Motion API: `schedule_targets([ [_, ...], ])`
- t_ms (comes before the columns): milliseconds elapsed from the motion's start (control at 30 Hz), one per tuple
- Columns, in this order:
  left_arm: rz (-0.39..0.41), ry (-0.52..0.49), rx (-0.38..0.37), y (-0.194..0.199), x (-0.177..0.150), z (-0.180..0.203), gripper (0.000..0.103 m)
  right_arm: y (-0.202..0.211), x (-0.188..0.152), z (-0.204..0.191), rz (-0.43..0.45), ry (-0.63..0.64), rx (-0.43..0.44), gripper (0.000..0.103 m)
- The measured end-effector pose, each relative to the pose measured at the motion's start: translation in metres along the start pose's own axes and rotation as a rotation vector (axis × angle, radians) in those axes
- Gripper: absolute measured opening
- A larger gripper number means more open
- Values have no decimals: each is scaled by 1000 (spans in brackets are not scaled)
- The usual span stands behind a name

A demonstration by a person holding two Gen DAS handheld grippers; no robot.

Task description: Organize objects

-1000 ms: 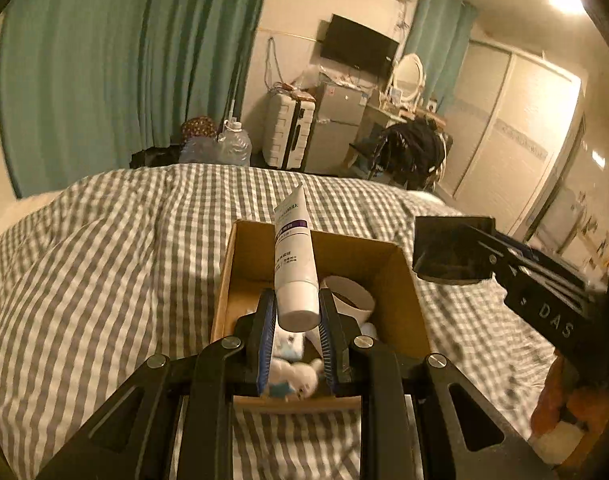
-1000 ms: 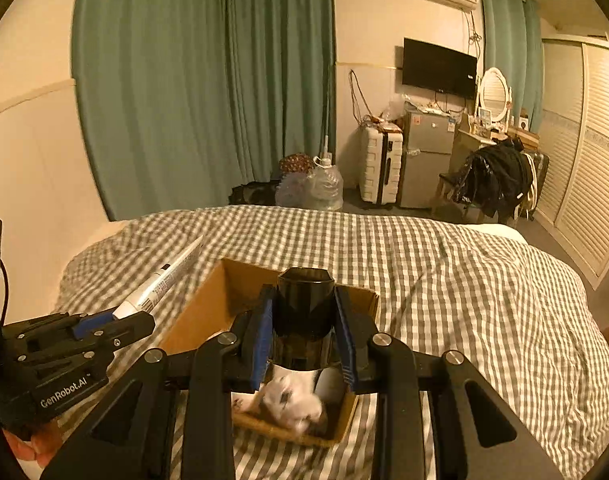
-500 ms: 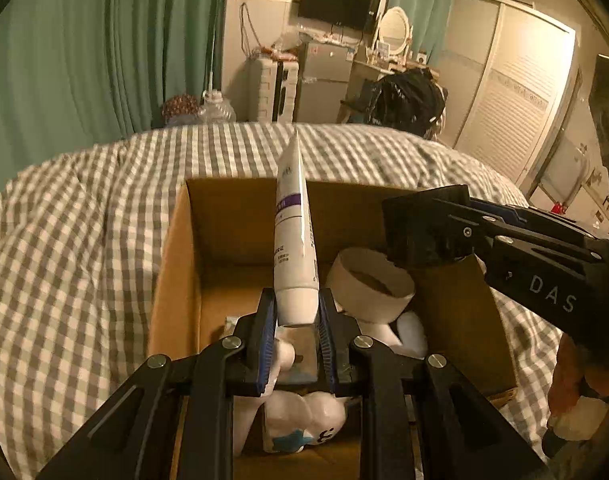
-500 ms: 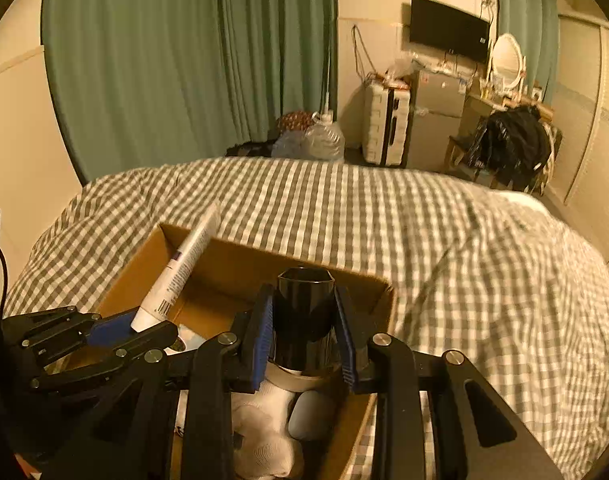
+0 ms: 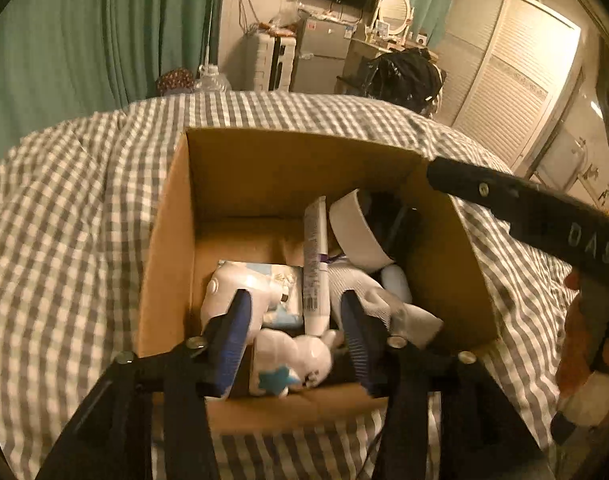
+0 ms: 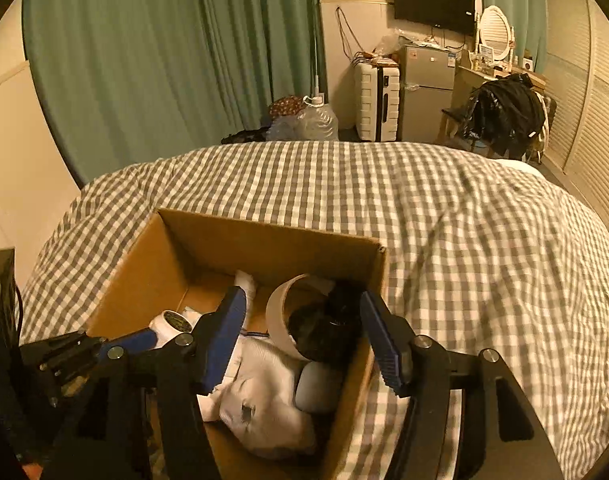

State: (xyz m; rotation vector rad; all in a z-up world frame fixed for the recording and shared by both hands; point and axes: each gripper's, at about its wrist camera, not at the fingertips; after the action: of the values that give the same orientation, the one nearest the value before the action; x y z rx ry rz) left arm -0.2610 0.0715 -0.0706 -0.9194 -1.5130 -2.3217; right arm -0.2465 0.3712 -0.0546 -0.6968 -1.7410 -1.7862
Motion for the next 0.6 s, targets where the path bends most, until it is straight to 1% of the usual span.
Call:
schedule_targets([
  [33, 8, -4, 3, 5, 0, 3, 56, 6, 1, 0, 4, -3, -1, 64],
  [100, 29, -6, 12, 19, 1, 7, 61, 20, 3, 2, 20, -4, -7, 65],
  [200, 69, -14, 39, 41, 10, 13, 66, 45, 7, -1, 55, 6, -46, 65],
  [233, 88, -19, 52, 52, 13, 16, 70, 53, 8, -1, 67, 7, -53, 68],
  [267, 102, -23, 60, 59, 16, 18, 72, 63, 10, -1, 82, 6, -56, 74],
  [333, 141, -30, 77, 78, 20, 24, 85, 85, 13, 1, 119, -8, -70, 80],
  [400, 198, -34, 95, 98, 25, 30, 94, 103, 15, 3, 150, -21, -78, 83],
  [500, 259, -51, 115, 123, 30, 37, 97, 128, 17, 8, 182, -34, -97, 86],
  [533, 276, -56, 124, 130, 31, 39, 97, 137, 17, 10, 194, -37, -104, 89],
  [600, 305, -61, 141, 144, 32, 45, 98, 153, 16, 11, 220, -41, -116, 91],
])
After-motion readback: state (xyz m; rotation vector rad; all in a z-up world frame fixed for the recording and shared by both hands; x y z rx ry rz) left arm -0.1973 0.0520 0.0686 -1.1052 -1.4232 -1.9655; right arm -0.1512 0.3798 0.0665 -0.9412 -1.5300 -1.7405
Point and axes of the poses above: each gripper's, at about its wrist camera, not at the fingertips, and y roughly against the way its jaws point, z to its right, x to its top, and after that the axes turned 10 degrees about -x, right-handed
